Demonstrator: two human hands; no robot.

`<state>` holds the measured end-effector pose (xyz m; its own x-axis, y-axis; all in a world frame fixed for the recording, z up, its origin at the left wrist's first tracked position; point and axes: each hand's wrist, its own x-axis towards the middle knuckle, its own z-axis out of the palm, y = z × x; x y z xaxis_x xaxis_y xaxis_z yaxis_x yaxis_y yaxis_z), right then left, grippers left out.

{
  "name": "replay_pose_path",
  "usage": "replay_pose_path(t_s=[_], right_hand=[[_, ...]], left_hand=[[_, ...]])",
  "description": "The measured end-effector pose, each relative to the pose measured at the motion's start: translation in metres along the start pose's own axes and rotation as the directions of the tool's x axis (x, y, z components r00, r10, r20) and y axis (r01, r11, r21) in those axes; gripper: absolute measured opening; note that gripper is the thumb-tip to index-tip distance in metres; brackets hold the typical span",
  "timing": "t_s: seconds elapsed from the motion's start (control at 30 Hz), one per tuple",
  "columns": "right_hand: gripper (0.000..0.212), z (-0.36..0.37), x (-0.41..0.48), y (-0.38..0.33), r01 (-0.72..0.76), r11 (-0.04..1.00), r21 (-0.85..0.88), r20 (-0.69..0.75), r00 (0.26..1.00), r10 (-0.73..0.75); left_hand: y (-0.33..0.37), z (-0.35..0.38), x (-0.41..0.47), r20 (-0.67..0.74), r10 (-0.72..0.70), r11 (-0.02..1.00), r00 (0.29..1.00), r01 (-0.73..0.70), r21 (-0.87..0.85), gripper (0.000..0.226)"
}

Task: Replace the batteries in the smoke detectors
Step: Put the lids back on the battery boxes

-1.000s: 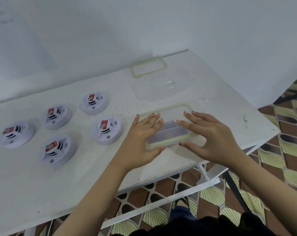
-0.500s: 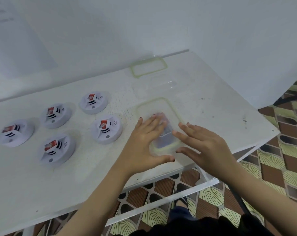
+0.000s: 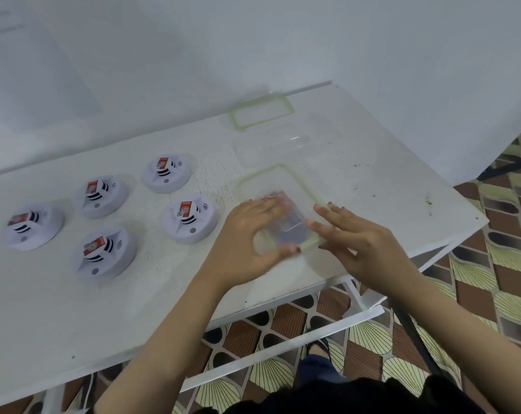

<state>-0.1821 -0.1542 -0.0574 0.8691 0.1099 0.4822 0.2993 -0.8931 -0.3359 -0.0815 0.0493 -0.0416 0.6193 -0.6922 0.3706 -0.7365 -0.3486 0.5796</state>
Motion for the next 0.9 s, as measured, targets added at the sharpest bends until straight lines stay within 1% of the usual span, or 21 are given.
replay_pose_path(t_s=[0.03,0.07,0.1,0.13,0.17,0.2,0.23,0.27,0.3,0.33,0.37,0.4,0.43,0.47,0.53,0.6,0.7,0.8,0.9], right_hand=[[0.038,-0.003,0.001,0.003,-0.041,0.996,0.075,0.017,0.999,0.040],[0.042,-0.006,0.002,0.004,-0.093,0.988,0.122,0.020,0.996,0.092],[0.046,-0.009,0.002,0.003,-0.158,0.978,0.138,0.002,0.987,0.159],[0.048,-0.011,0.002,0.001,-0.240,0.959,0.149,-0.041,0.968,0.249],[0.046,-0.013,0.001,-0.004,-0.340,0.921,0.188,-0.087,0.929,0.361],[0.043,-0.013,0.000,-0.009,-0.444,0.858,0.257,-0.100,0.871,0.480],[0.042,-0.012,0.000,-0.015,-0.533,0.772,0.345,-0.056,0.810,0.584],[0.046,-0.011,0.001,-0.020,-0.607,0.677,0.416,0.028,0.753,0.658],[0.053,-0.009,0.001,-0.023,-0.654,0.607,0.452,0.105,0.715,0.691],[0.059,-0.008,0.002,-0.024,-0.675,0.571,0.468,0.148,0.697,0.702],[0.060,-0.007,0.004,-0.023,-0.680,0.559,0.474,0.157,0.690,0.706],[0.059,-0.007,0.006,-0.022,-0.682,0.556,0.475,0.151,0.685,0.713],[0.056,-0.008,0.009,-0.019,-0.682,0.555,0.476,0.134,0.680,0.721],[0.052,-0.010,0.013,-0.016,-0.678,0.555,0.483,0.116,0.677,0.726],[0.044,-0.015,0.019,-0.010,-0.654,0.563,0.504,0.088,0.688,0.720],[0.041,-0.021,0.025,-0.001,-0.646,0.572,0.506,0.090,0.699,0.710],[0.040,-0.027,0.035,0.015,-0.685,0.568,0.457,0.113,0.678,0.726],[0.040,-0.031,0.044,0.029,-0.688,0.586,0.428,0.124,0.687,0.716],[0.041,-0.035,0.053,0.044,-0.664,0.605,0.439,0.115,0.709,0.695]], left_hand=[[-0.001,-0.003,0.001,-0.069,-0.030,0.999,0.997,0.029,-0.012,0.058],[-0.002,-0.006,0.002,-0.132,-0.089,0.996,0.987,0.090,-0.002,0.050],[-0.005,-0.009,0.003,-0.165,-0.184,0.982,0.969,0.188,0.011,0.047],[-0.007,-0.012,0.003,-0.153,-0.306,0.951,0.940,0.310,0.002,0.047],[-0.010,-0.015,0.004,-0.106,-0.429,0.903,0.897,0.424,-0.067,0.049],[-0.012,-0.018,0.004,-0.049,-0.513,0.847,0.857,0.497,-0.188,0.049],[-0.014,-0.020,0.005,-0.017,-0.554,0.797,0.832,0.525,-0.300,0.048],[-0.013,-0.022,0.006,-0.018,-0.571,0.769,0.821,0.527,-0.362,0.044],[-0.012,-0.024,0.006,-0.039,-0.582,0.756,0.812,0.522,-0.395,0.036],[-0.012,-0.025,0.006,-0.061,-0.594,0.744,0.802,0.519,-0.421,0.027],[-0.013,-0.026,0.006,-0.072,-0.612,0.725,0.788,0.522,-0.449,0.019],[-0.012,-0.026,0.005,-0.066,-0.630,0.701,0.774,0.530,-0.477,0.015],[-0.012,-0.026,0.003,-0.041,-0.640,0.677,0.767,0.539,-0.501,0.017],[-0.010,-0.026,0.002,-0.006,-0.641,0.660,0.767,0.548,-0.515,0.022],[-0.006,-0.025,0.000,0.059,-0.628,0.648,0.776,0.563,-0.513,0.042],[-0.001,-0.022,0.001,0.074,-0.610,0.650,0.789,0.551,-0.524,0.052],[0.004,-0.016,0.008,0.056,-0.603,0.647,0.796,0.529,-0.550,0.058],[0.008,-0.009,0.019,0.046,-0.610,0.637,0.791,0.525,-0.564,0.060],[0.010,0.000,0.031,0.037,-0.628,0.615,0.778,0.524,-0.589,0.056]])
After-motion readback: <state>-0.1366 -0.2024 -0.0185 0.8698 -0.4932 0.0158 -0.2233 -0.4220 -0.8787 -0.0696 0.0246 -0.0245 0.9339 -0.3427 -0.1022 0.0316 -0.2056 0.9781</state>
